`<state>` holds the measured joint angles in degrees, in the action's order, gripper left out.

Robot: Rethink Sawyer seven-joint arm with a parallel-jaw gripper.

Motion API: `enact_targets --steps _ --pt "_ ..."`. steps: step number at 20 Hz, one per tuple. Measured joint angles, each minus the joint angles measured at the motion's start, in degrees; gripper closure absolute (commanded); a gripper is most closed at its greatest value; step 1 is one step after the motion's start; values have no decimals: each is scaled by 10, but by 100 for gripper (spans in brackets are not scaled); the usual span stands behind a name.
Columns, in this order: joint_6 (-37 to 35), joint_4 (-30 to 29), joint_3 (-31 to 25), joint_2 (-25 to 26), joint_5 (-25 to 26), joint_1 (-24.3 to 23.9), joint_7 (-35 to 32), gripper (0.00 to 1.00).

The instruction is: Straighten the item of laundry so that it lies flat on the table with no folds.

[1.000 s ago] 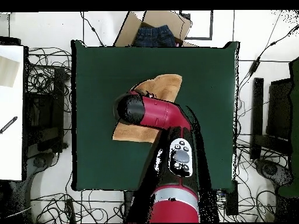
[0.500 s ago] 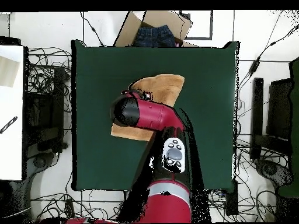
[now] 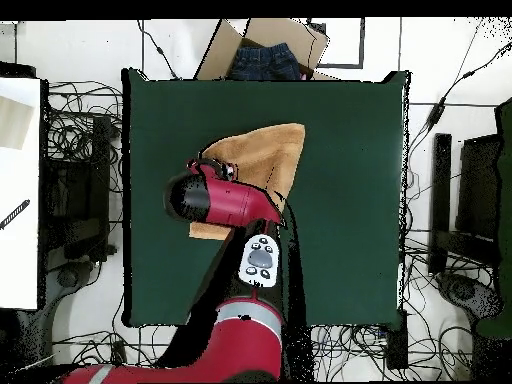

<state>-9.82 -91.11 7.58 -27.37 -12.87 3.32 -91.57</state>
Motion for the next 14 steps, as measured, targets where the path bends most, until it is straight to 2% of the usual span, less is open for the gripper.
enact_targets --steps 14 --pt "16 -2 21 11 -51 30 -14 100"
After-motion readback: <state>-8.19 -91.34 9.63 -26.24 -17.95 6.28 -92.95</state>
